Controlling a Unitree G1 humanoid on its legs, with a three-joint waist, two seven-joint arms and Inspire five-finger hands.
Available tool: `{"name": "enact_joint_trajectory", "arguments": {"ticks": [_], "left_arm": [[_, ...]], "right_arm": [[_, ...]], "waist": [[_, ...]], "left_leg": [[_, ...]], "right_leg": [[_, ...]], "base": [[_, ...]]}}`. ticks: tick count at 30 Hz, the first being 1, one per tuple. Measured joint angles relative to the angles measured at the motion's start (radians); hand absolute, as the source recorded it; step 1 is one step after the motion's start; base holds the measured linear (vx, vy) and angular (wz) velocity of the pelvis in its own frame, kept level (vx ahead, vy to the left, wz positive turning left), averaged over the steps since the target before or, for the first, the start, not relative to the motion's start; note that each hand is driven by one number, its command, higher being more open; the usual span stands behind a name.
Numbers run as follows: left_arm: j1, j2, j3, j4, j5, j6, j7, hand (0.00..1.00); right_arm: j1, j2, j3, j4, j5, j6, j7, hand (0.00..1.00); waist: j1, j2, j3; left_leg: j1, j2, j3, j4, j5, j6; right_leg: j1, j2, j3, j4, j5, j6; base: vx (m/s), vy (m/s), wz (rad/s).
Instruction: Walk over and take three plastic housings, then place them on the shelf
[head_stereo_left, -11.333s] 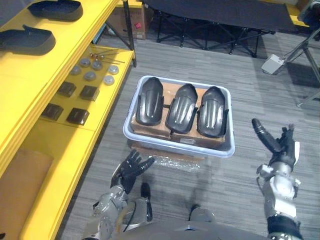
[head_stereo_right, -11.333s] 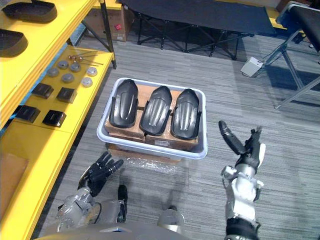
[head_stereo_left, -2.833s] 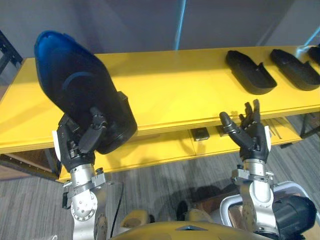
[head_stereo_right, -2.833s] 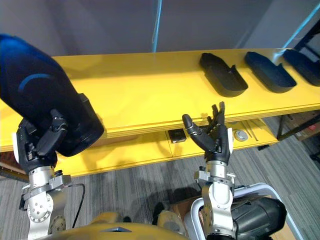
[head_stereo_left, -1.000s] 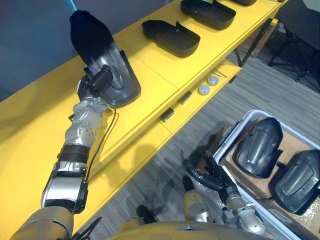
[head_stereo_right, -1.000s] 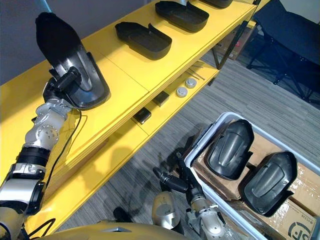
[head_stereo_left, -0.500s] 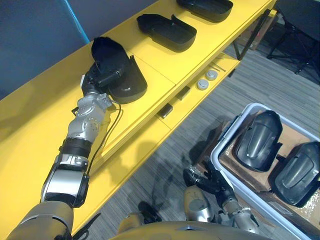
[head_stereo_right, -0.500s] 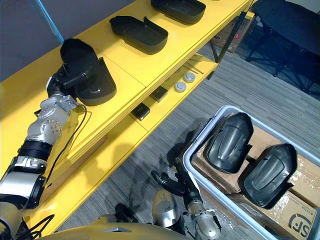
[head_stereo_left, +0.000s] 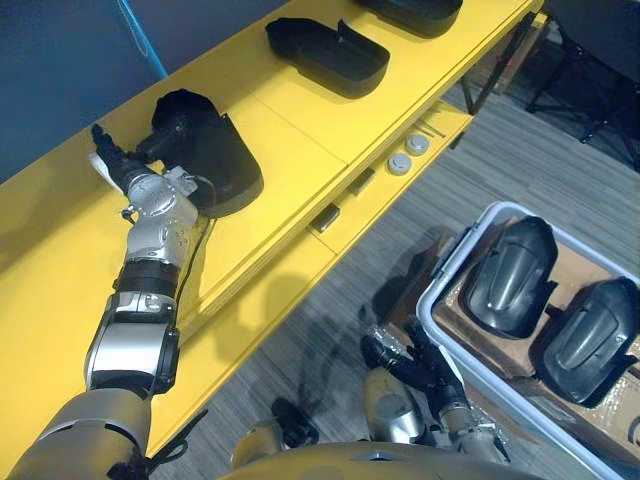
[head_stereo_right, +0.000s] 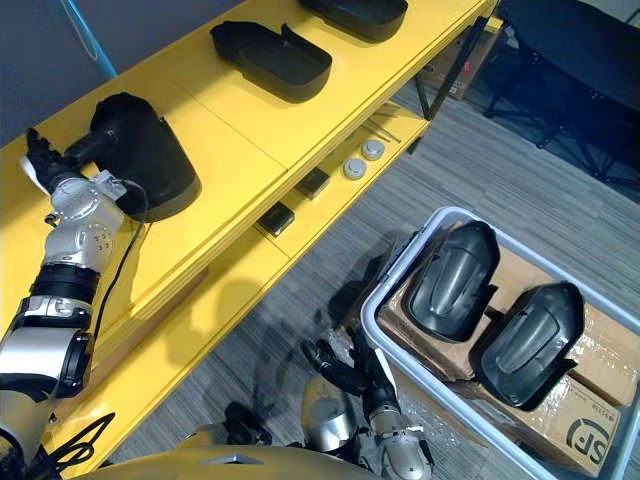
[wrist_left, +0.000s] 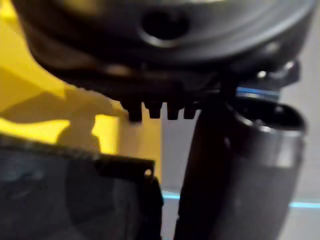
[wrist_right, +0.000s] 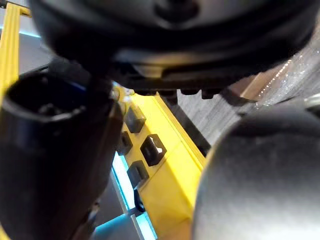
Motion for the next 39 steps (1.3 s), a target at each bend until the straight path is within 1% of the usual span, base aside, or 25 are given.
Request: {"name": "enact_joint_trajectory", "arguments": {"ticks": [1, 3, 5, 6, 7, 9, 10, 12, 15, 16, 17, 18, 19, 21, 22, 24, 25, 26, 27, 29, 30, 31, 33, 37, 39], "left_arm": [[-0.008, 0.0, 0.003, 0.0, 0.0, -0.008, 0.002, 1.0], [-0.022, 0.0, 0.004, -0.005, -0.002, -0.081, -0.015, 1.0], [-0.023, -0.001, 0.005, -0.033, -0.01, -0.135, -0.043, 1.0], [-0.023, -0.003, 0.004, -0.052, -0.011, -0.15, -0.054, 1.0], [-0.023, -0.02, 0.005, -0.11, -0.022, -0.201, -0.096, 1.0], [-0.023, -0.037, 0.005, -0.191, -0.067, -0.248, -0.15, 1.0], [-0.023, -0.051, 0.0, -0.249, -0.13, -0.291, -0.223, 1.0], [-0.022, -0.058, -0.023, -0.366, -0.209, -0.348, -0.357, 1.0], [-0.016, -0.059, -0.05, -0.524, -0.254, -0.4, -0.491, 1.0], [-0.009, -0.06, -0.051, -0.547, -0.254, -0.412, -0.507, 1.0], [0.012, -0.063, -0.05, -0.59, -0.255, -0.437, -0.535, 1.0], [0.065, -0.072, -0.042, -0.648, -0.252, -0.462, -0.558, 1.0], [0.101, -0.081, -0.039, -0.682, -0.248, -0.476, -0.566, 1.0], [0.303, -0.16, -0.033, -0.823, -0.236, -0.518, -0.592, 1.0], [0.358, -0.19, -0.035, -0.855, -0.237, -0.52, -0.599, 1.0], [0.597, -0.301, -0.073, -0.944, -0.237, -0.517, -0.628, 1.0], [0.654, -0.32, -0.095, -0.955, -0.237, -0.517, -0.634, 1.0], [0.756, -0.349, -0.137, -0.968, -0.233, -0.511, -0.647, 1.0], [0.822, -0.361, -0.165, -0.97, -0.22, -0.503, -0.654, 1.0], [0.934, -0.374, -0.196, -0.969, -0.169, -0.448, -0.678, 1.0], [0.957, -0.374, -0.201, -0.969, -0.163, -0.432, -0.694, 1.0], [0.992, -0.373, -0.203, -0.969, -0.161, -0.396, -0.725, 1.0], [1.022, -0.373, -0.204, -0.965, -0.155, -0.351, -0.747, 1.0], [1.064, -0.377, -0.208, -0.933, -0.127, -0.339, -0.79, 1.0], [1.092, -0.377, -0.21, -0.914, -0.119, -0.34, -0.799, 1.0]], "right_arm": [[0.0, 0.0, 0.0, 0.0, 0.0, -0.005, -0.008, 1.0], [0.0, 0.0, -0.001, -0.021, -0.029, -0.026, -0.059, 1.0], [0.004, 0.001, -0.007, -0.081, -0.043, -0.041, -0.092, 1.0], [0.004, 0.002, -0.009, -0.112, -0.047, -0.043, -0.1, 1.0], [0.005, 0.006, -0.021, -0.195, -0.066, -0.059, -0.115, 1.0], [0.004, 0.009, -0.04, -0.288, -0.076, -0.076, -0.114, 1.0], [-0.012, 0.008, -0.056, -0.354, -0.075, -0.093, -0.093, 1.0], [-0.053, -0.001, -0.09, -0.444, -0.074, -0.131, -0.029, 1.0], [-0.145, -0.068, -0.096, -0.528, -0.055, -0.149, 0.048, 1.0], [-0.167, -0.085, -0.092, -0.535, -0.034, -0.149, 0.066, 1.0], [-0.207, -0.113, -0.081, -0.546, 0.008, -0.15, 0.1, 1.0], [-0.251, -0.132, -0.07, -0.547, 0.031, -0.149, 0.122, 1.0], [-0.272, -0.133, -0.062, -0.547, 0.05, -0.146, 0.131, 1.0], [-0.346, -0.129, -0.024, -0.544, 0.088, -0.127, 0.141, 1.0], [-0.361, -0.125, -0.015, -0.544, 0.09, -0.123, 0.14, 1.0], [-0.43, -0.111, 0.03, -0.526, 0.09, -0.102, 0.135, 1.0], [-0.45, -0.108, 0.045, -0.514, 0.09, -0.1, 0.131, 1.0], [-0.496, -0.097, 0.07, -0.486, 0.089, -0.085, 0.118, 1.0], [-0.532, -0.084, 0.077, -0.463, 0.089, -0.068, 0.111, 1.0], [-0.604, -0.05, 0.112, -0.397, 0.089, -0.018, 0.094, 1.0], [-0.621, -0.043, 0.125, -0.379, 0.089, -0.006, 0.088, 1.0], [-0.653, -0.023, 0.158, -0.344, 0.089, 0.021, 0.076, 1.0], [-0.694, 0.002, 0.201, -0.3, 0.088, 0.051, 0.076, 1.0], [-0.739, 0.022, 0.227, -0.233, 0.088, 0.082, 0.053, 1.0], [-0.776, 0.039, 0.234, -0.158, 0.081, 0.112, -0.004, 1.0]], "waist": [[0.0, 0.0, 0.0], [0.002, 0.0, 0.0], [0.001, 0.001, 0.0], [0.001, 0.001, 0.0], [0.004, 0.002, 0.0], [0.004, 0.005, -0.001], [0.008, 0.008, -0.003], [0.016, 0.013, -0.005], [0.038, 0.026, -0.013], [0.044, 0.032, -0.018], [0.06, 0.048, -0.03], [0.075, 0.064, -0.041], [0.084, 0.072, -0.047], [0.126, 0.087, -0.072], [0.139, 0.086, -0.078], [0.19, 0.068, -0.104], [0.204, 0.06, -0.112], [0.234, 0.042, -0.123], [0.259, 0.028, -0.126], [0.31, 0.003, -0.135], [0.321, -0.002, -0.136], [0.341, -0.006, -0.137], [0.362, -0.006, -0.137], [0.381, -0.02, -0.149], [0.387, -0.029, -0.155]], "left_leg": [[0.001, 0.0, 0.0, 0.0, 0.0, 0.0], [0.012, 0.0, -0.001, -0.002, 0.0, 0.0], [0.024, -0.001, -0.001, -0.006, 0.0, 0.0], [0.028, -0.002, 0.0, -0.009, 0.0, 0.0], [0.038, -0.005, 0.0, -0.019, 0.001, 0.0], [0.047, -0.015, 0.002, -0.024, 0.005, 0.002], [0.057, -0.017, 0.002, -0.035, 0.009, 0.002], [0.073, -0.026, 0.002, -0.056, 0.018, 0.0], [0.102, -0.037, -0.006, -0.108, 0.045, -0.002], [0.107, -0.039, -0.009, -0.118, 0.051, -0.002], [0.114, -0.043, -0.018, -0.14, 0.063, -0.004], [0.126, -0.05, -0.029, -0.165, 0.078, -0.005], [0.129, -0.051, -0.036, -0.175, 0.084, -0.005], [0.137, -0.052, -0.077, -0.196, 0.103, -0.009], [0.136, -0.053, -0.09, -0.198, 0.107, -0.01], [0.127, -0.058, -0.154, -0.217, 0.131, -0.011], [0.119, -0.059, -0.172, -0.218, 0.136, -0.011], [0.103, -0.061, -0.201, -0.221, 0.149, -0.011], [0.096, -0.063, -0.222, -0.228, 0.16, -0.01], [0.086, -0.07, -0.262, -0.23, 0.172, -0.009], [0.084, -0.073, -0.274, -0.23, 0.174, -0.009], [0.084, -0.082, -0.293, -0.23, 0.176, -0.008], [0.081, -0.086, -0.304, -0.231, 0.178, -0.007], [0.07, -0.1, -0.326, -0.257, 0.203, -0.003], [0.072, -0.101, -0.343, -0.278, 0.221, -0.003]], "right_leg": [[0.001, 0.0, 0.0, 0.0, 0.0, 0.0], [0.013, 0.0, -0.001, -0.002, 0.0, 0.0], [0.027, -0.001, -0.002, -0.008, 0.0, 0.0], [0.03, -0.001, -0.002, -0.011, 0.0, 0.0], [0.042, -0.002, -0.003, -0.018, 0.002, -0.001], [0.048, -0.004, -0.003, -0.019, 0.003, 0.001], [0.055, -0.005, -0.003, -0.022, 0.003, 0.001], [0.068, -0.006, -0.007, -0.031, 0.005, 0.0], [0.087, -0.006, -0.026, -0.035, 0.006, 0.001], [0.09, -0.006, -0.031, -0.036, 0.006, 0.001], [0.095, -0.006, -0.046, -0.036, 0.006, 0.001], [0.105, -0.008, -0.063, -0.038, 0.006, 0.001], [0.109, -0.008, -0.073, -0.039, 0.006, 0.001], [0.147, -0.009, -0.121, -0.062, 0.007, 0.002], [0.159, -0.009, -0.135, -0.072, 0.007, 0.002], [0.193, -0.009, -0.203, -0.092, 0.007, 0.002], [0.197, -0.008, -0.219, -0.096, 0.007, 0.002], [0.2, -0.008, -0.248, -0.102, 0.007, 0.001], [0.201, -0.008, -0.269, -0.102, 0.007, 0.001], [0.214, -0.011, -0.313, -0.102, 0.005, -0.004], [0.219, -0.013, -0.324, -0.101, 0.003, -0.005], [0.232, -0.021, -0.344, -0.099, 0.0, -0.01], [0.232, -0.029, -0.36, -0.09, -0.004, -0.015], [0.226, -0.036, -0.389, -0.084, -0.012, -0.024], [0.227, -0.035, -0.411, -0.084, -0.014, -0.028]], "base": [[0.0, 0.0, 0.0], [0.0, 0.0, 0.0], [0.0, 0.0, 0.0], [0.0, 0.0, 0.0], [0.0, 0.0, 0.0], [0.0, 0.0, 0.0], [0.0, 0.0, 0.0], [0.0, 0.0, 0.0], [0.02, -0.014, 0.08], [0.01, -0.039, 0.15], [0.0, -0.04, 0.21], [0.0, -0.041, 0.26], [0.0, -0.034, 0.34], [-0.02, -0.039, 0.48], [-0.03, -0.046, 0.66], [-0.04, -0.05, 0.78], [-0.05, -0.053, 0.78], [-0.06, -0.048, 0.67], [-0.07, -0.044, 0.69], [-0.07, -0.025, 0.59], [-0.06, -0.006, 0.57], [-0.04, 0.01, 0.39], [-0.05, 0.023, 0.25], [-0.03, 0.011, 0.21], [-0.02, -0.005, 0.27]]}}
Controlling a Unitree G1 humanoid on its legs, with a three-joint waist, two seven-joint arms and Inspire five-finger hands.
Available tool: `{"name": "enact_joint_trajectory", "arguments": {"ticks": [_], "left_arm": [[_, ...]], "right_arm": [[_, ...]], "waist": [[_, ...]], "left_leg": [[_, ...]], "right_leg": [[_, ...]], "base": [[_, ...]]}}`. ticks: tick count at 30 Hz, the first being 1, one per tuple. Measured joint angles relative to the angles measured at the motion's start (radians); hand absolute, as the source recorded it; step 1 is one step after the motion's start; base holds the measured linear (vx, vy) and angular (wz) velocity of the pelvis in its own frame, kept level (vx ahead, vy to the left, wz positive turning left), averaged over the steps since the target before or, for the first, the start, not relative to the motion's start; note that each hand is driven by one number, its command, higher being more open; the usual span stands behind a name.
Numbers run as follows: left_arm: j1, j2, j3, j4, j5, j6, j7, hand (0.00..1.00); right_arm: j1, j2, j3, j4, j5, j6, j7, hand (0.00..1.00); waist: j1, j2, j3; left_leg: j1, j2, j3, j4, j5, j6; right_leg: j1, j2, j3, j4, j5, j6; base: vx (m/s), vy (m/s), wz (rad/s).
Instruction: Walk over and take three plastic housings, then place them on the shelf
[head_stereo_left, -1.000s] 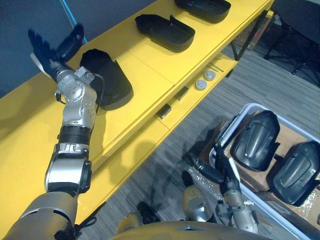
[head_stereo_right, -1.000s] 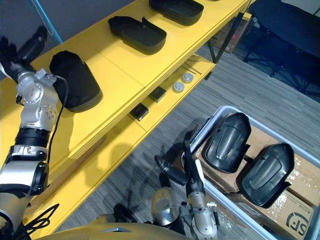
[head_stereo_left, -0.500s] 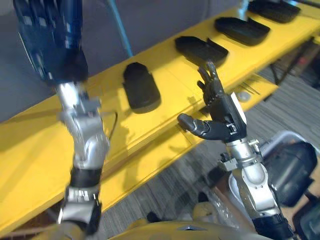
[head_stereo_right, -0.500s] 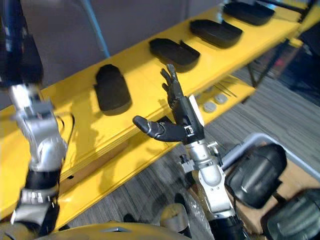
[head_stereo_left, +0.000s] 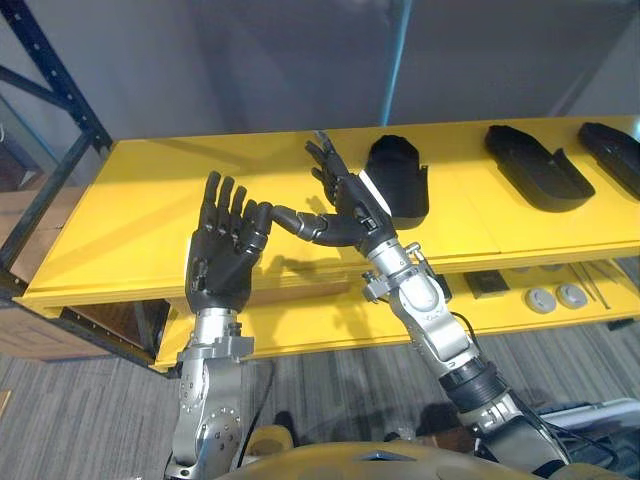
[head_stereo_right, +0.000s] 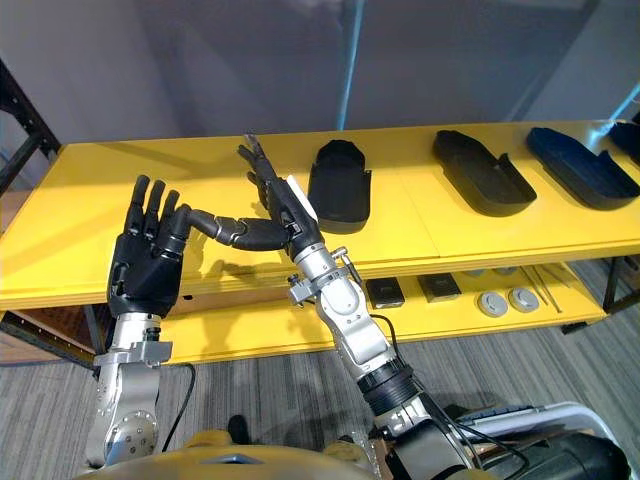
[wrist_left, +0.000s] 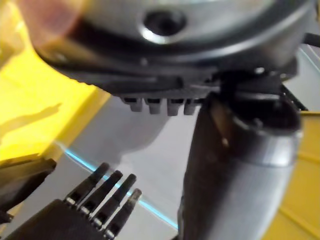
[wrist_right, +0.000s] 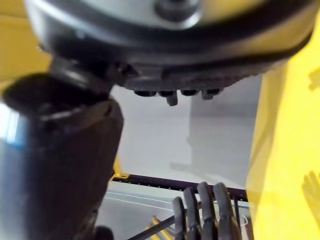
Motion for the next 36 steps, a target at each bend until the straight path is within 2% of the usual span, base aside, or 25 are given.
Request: {"name": "enact_joint_trajectory", "arguments": {"ticks": [5, 9, 12, 16, 22, 28, 33, 36], "left_arm": [[0.004, -0.002, -0.032, 0.047, 0.002, -0.003, 0.001, 1.0], [0.004, -0.007, -0.046, 0.053, -0.003, -0.003, 0.003, 1.0], [0.002, -0.013, -0.044, 0.091, -0.011, -0.002, 0.007, 1.0], [0.004, -0.016, -0.041, 0.142, -0.046, -0.001, 0.026, 1.0], [0.003, -0.013, -0.049, 0.184, -0.046, 0.001, 0.038, 1.0], [0.001, -0.004, -0.102, 0.194, -0.046, 0.0, 0.026, 1.0], [-0.008, -0.004, -0.134, 0.205, -0.046, 0.007, 0.016, 1.0], [-0.016, 0.001, -0.147, 0.205, -0.046, 0.019, 0.014, 1.0]], "right_arm": [[-0.055, 0.078, 0.016, 0.183, -0.042, 0.077, -0.227, 1.0], [-0.063, 0.142, 0.025, 0.332, -0.08, 0.129, -0.417, 1.0], [-0.078, 0.151, 0.022, 0.341, -0.081, 0.131, -0.524, 1.0], [-0.079, 0.153, 0.014, 0.355, -0.081, 0.131, -0.609, 1.0], [-0.071, 0.153, 0.003, 0.379, -0.118, 0.121, -0.636, 1.0], [-0.062, 0.153, 0.0, 0.389, -0.119, 0.083, -0.63, 1.0], [-0.031, 0.148, -0.023, 0.388, -0.117, 0.027, -0.556, 1.0], [-0.027, 0.143, -0.029, 0.389, -0.117, 0.015, -0.532, 1.0]], "waist": [[0.027, 0.0, -0.003], [0.03, 0.0, -0.005], [0.033, 0.003, -0.009], [0.031, 0.005, -0.012], [0.03, 0.006, -0.012], [0.03, 0.007, -0.012], [0.023, 0.009, -0.014], [0.022, 0.009, -0.014]], "left_leg": [[0.015, 0.0, -0.021, -0.054, 0.039, -0.002], [0.03, -0.001, -0.035, -0.107, 0.072, -0.004], [0.032, 0.0, -0.038, -0.117, 0.079, -0.005], [0.032, 0.003, -0.035, -0.118, 0.08, -0.007], [0.03, 0.022, -0.018, -0.119, 0.077, -0.014], [0.03, 0.033, 0.008, -0.118, 0.074, -0.017], [0.03, 0.035, 0.017, -0.118, 0.074, -0.018], [0.03, 0.035, 0.021, -0.118, 0.074, -0.018]], "right_leg": [[0.004, 0.007, -0.024, -0.001, -0.001, -0.003], [0.005, 0.011, -0.041, -0.001, -0.001, -0.003], [0.003, 0.014, -0.043, -0.002, -0.003, -0.007], [0.0, 0.017, -0.041, -0.003, -0.005, -0.009], [-0.003, 0.025, -0.02, -0.022, 0.001, -0.012], [-0.014, 0.037, 0.012, -0.036, 0.013, -0.012], [-0.013, 0.039, 0.02, -0.038, 0.018, -0.009], [-0.013, 0.038, 0.023, -0.038, 0.019, -0.008]], "base": [[-0.02, -0.018, 0.14], [-0.01, -0.01, 0.11], [0.0, -0.003, 0.02], [0.0, 0.0, 0.0], [0.0, -0.017, -0.09], [0.02, -0.021, -0.14], [0.02, -0.016, -0.06], [0.0, -0.002, -0.01]]}}
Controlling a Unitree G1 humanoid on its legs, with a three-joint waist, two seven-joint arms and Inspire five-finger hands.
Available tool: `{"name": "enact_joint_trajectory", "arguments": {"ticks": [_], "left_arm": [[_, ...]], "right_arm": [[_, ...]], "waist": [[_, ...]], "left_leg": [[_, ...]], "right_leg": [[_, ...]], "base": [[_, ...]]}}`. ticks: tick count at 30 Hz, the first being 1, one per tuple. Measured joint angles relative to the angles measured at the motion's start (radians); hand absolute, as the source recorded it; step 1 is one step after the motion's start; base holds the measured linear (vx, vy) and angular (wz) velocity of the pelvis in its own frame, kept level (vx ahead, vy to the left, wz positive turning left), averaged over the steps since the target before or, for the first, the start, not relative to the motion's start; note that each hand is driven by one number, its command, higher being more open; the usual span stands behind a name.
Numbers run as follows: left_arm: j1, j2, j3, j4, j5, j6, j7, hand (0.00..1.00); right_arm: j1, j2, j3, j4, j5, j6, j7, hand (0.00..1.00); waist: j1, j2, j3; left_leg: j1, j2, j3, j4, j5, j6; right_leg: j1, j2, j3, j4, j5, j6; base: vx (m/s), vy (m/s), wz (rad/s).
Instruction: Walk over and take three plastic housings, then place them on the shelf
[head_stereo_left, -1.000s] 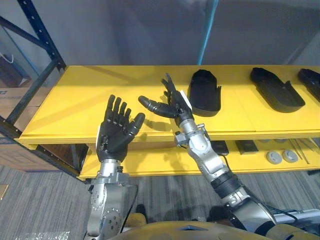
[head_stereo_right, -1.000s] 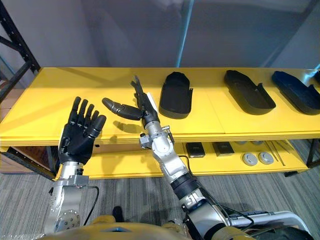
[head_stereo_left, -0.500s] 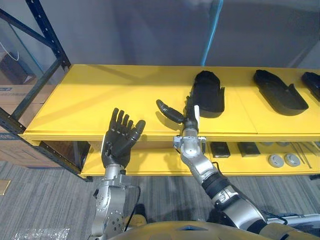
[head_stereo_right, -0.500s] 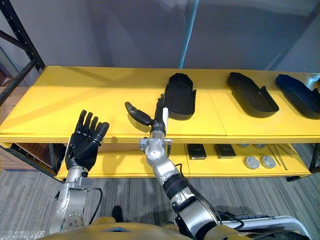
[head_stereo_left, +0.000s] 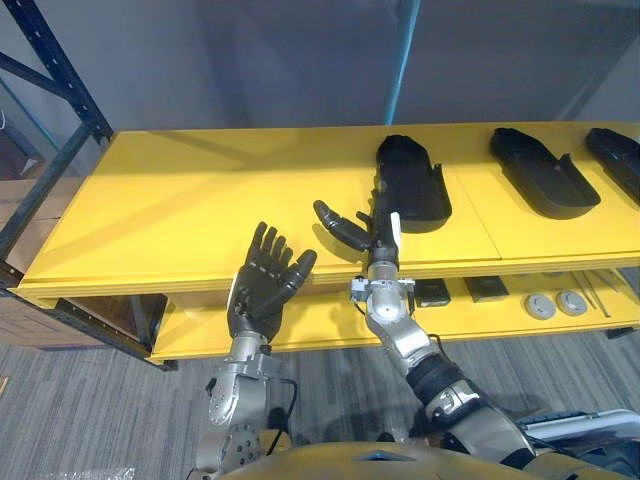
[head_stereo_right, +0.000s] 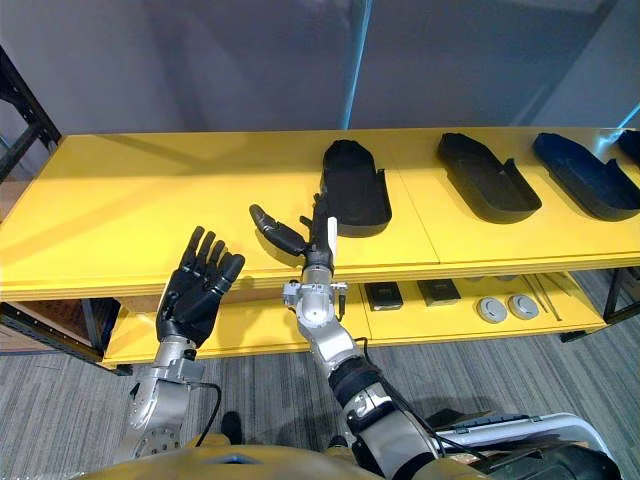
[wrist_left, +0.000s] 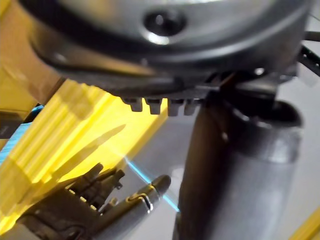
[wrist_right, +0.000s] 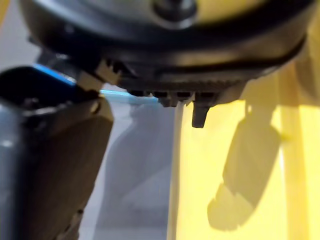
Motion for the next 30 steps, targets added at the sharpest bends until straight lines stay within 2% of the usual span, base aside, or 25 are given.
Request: {"name": "enact_joint_trajectory", "arguments": {"ticks": [5, 9, 10, 13, 15, 16, 18, 20, 24, 30], "left_arm": [[0.0, 0.003, -0.002, 0.0, -0.004, 0.004, -0.002, 1.0], [0.001, 0.004, 0.0, 0.0, -0.003, 0.004, -0.006, 1.0], [0.004, 0.005, 0.001, 0.0, -0.003, 0.004, -0.01, 1.0], [0.013, 0.004, 0.009, 0.0, -0.003, 0.004, -0.017, 1.0], [0.023, 0.002, 0.027, 0.0, -0.003, 0.003, -0.021, 1.0], [0.025, 0.002, 0.034, 0.0, -0.003, 0.003, -0.021, 1.0], [0.04, 0.003, 0.068, -0.003, -0.002, -0.003, -0.021, 1.0], [0.042, 0.003, 0.082, -0.004, -0.002, -0.006, -0.021, 1.0], [0.054, 0.003, 0.077, -0.029, -0.001, -0.006, -0.022, 1.0], [0.054, 0.003, 0.062, -0.061, 0.007, -0.046, -0.012, 1.0]], "right_arm": [[0.003, -0.004, -0.009, 0.01, -0.001, -0.022, 0.014, 1.0], [0.023, -0.018, -0.017, 0.005, 0.003, -0.09, 0.097, 1.0], [0.058, -0.033, -0.016, -0.04, 0.004, -0.107, 0.137, 1.0], [0.15, -0.069, -0.019, -0.213, 0.004, -0.114, 0.172, 1.0], [0.278, -0.101, -0.05, -0.475, 0.003, -0.122, 0.218, 1.0], [0.308, -0.112, -0.062, -0.536, 0.003, -0.125, 0.236, 1.0], [0.383, -0.156, -0.131, -0.7, 0.052, -0.132, 0.351, 1.0], [0.419, -0.184, -0.196, -0.738, 0.088, -0.133, 0.403, 1.0], [0.527, -0.208, -0.293, -0.738, 0.127, -0.118, 0.447, 1.0], [0.58, -0.24, -0.28, -0.736, 0.136, -0.117, 0.556, 1.0]], "waist": [[0.001, 0.0, 0.0], [0.001, 0.0, 0.0], [0.001, 0.0, 0.0], [-0.001, 0.0, 0.0], [-0.007, -0.001, -0.001], [-0.012, -0.002, -0.001], [-0.043, -0.007, -0.005], [-0.059, -0.013, -0.008], [-0.082, -0.015, -0.01], [-0.089, -0.013, -0.009]], "left_leg": [[0.0, 0.0, 0.005, -0.001, 0.0, 0.0], [0.0, 0.0, 0.008, -0.003, 0.0, 0.0], [0.0, 0.0, 0.008, -0.003, -0.001, 0.0], [-0.001, 0.0, 0.012, -0.002, -0.002, -0.001], [-0.003, 0.0, 0.021, -0.001, -0.003, -0.002], [-0.003, 0.0, 0.024, -0.001, -0.003, -0.002], [-0.002, 0.0, 0.037, -0.001, -0.008, -0.005], [-0.002, 0.001, 0.044, -0.001, -0.014, -0.006], [-0.011, 0.003, 0.059, -0.001, -0.019, -0.007], [-0.019, 0.006, 0.072, 0.0, -0.019, -0.008]], "right_leg": [[-0.001, 0.0, 0.003, 0.0, 0.0, 0.0], [-0.004, -0.001, -0.002, 0.002, 0.0, 0.0], [-0.006, -0.001, -0.003, 0.002, -0.001, -0.001], [-0.014, 0.001, -0.001, 0.002, -0.006, -0.008], [-0.021, 0.005, 0.008, 0.002, -0.006, -0.008], [-0.023, 0.005, 0.012, 0.002, -0.006, -0.008], [-0.033, 0.006, 0.027, 0.003, -0.003, -0.003], [-0.04, 0.009, 0.04, 0.003, -0.003, -0.003], [-0.059, 0.011, 0.055, 0.004, -0.001, 0.0], [-0.074, 0.013, 0.069, 0.017, 0.002, 0.0]], "base": [[0.0, 0.0, 0.0], [0.0, 0.0, 0.0], [0.0, 0.0, 0.0], [0.0, -0.008, -0.03], [0.02, -0.017, -0.1], [0.02, -0.008, -0.15], [0.01, -0.002, -0.19], [0.01, -0.003, -0.2], [0.01, -0.008, -0.11], [0.03, -0.005, -0.06]]}}
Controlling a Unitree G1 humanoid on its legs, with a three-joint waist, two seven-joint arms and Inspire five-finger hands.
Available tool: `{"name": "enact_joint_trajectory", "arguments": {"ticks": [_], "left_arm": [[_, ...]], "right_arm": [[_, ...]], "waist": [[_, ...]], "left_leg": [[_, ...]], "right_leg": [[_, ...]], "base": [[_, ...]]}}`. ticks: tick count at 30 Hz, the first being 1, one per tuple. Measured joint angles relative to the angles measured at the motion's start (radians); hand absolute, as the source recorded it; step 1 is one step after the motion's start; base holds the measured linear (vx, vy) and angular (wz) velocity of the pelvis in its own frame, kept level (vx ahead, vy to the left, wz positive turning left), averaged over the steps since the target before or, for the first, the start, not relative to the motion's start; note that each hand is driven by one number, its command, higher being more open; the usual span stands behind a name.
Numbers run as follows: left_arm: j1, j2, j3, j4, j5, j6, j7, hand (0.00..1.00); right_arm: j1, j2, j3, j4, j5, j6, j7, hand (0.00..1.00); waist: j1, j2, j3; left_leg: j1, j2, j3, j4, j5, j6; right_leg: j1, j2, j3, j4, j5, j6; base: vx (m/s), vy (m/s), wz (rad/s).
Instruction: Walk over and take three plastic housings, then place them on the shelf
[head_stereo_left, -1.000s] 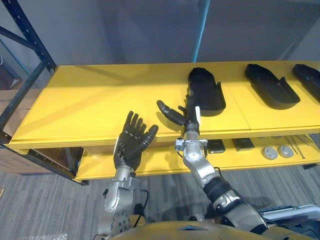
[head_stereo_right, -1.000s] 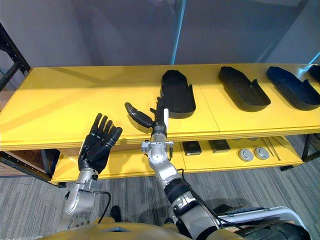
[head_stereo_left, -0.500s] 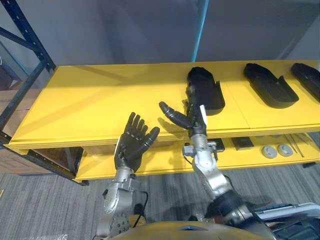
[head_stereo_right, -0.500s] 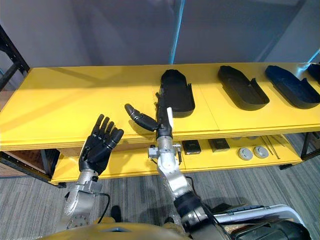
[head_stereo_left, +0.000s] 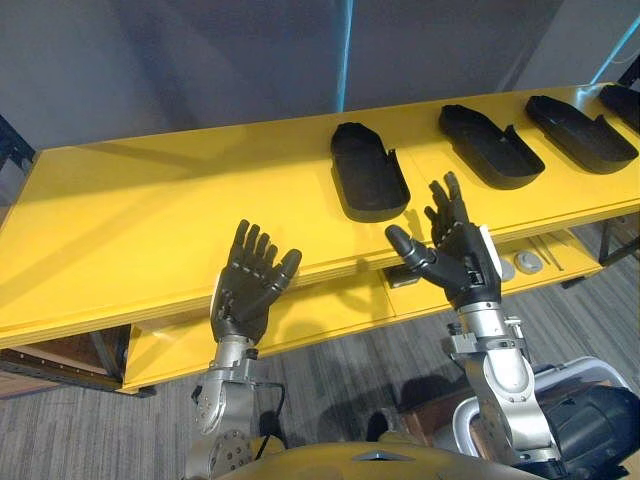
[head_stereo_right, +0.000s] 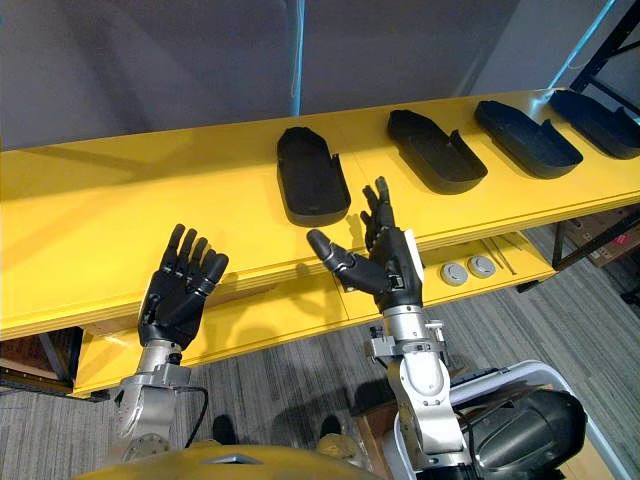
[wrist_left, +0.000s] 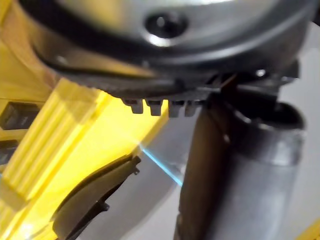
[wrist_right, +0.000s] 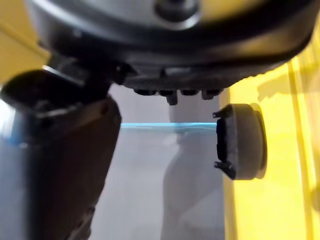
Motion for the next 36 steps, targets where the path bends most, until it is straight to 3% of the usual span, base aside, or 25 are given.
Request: {"name": "enact_joint_trajectory", "arguments": {"ticks": [9, 12, 25, 36], "left_arm": [[0.004, 0.009, 0.006, -0.043, 0.04, -0.007, 0.029, 1.0], [0.005, 0.012, 0.006, -0.043, 0.04, -0.007, 0.03, 1.0], [0.015, 0.01, 0.0, -0.043, 0.044, -0.007, 0.068, 1.0], [0.026, 0.005, -0.002, -0.044, 0.08, -0.016, 0.067, 1.0]], "right_arm": [[0.004, -0.029, 0.037, 0.012, 0.07, 0.02, 0.142, 1.0], [0.004, -0.029, 0.054, 0.018, 0.076, 0.033, 0.142, 1.0], [0.002, -0.022, 0.071, 0.126, 0.058, 0.126, -0.015, 1.0], [-0.082, 0.005, 0.064, 0.241, 0.017, 0.114, -0.108, 1.0]], "waist": [[0.004, 0.001, 0.0], [0.006, 0.002, 0.0], [0.006, 0.015, -0.008], [0.006, 0.015, -0.011]], "left_leg": [[0.005, -0.006, -0.022, -0.002, -0.001, 0.001], [0.004, -0.006, -0.025, -0.004, 0.001, 0.001], [0.003, -0.006, -0.033, -0.001, 0.009, 0.007], [0.019, -0.006, -0.042, -0.004, 0.009, 0.001]], "right_leg": [[0.016, -0.008, -0.022, 0.004, -0.004, 0.001], [0.017, -0.009, -0.023, 0.005, -0.013, -0.003], [0.018, -0.006, -0.031, 0.004, -0.005, -0.002], [0.035, -0.007, -0.041, 0.004, -0.014, -0.005]], "base": [[-0.02, 0.01, 0.07], [-0.04, 0.003, 0.03], [-0.01, 0.0, 0.01], [-0.01, 0.0, 0.02]]}}
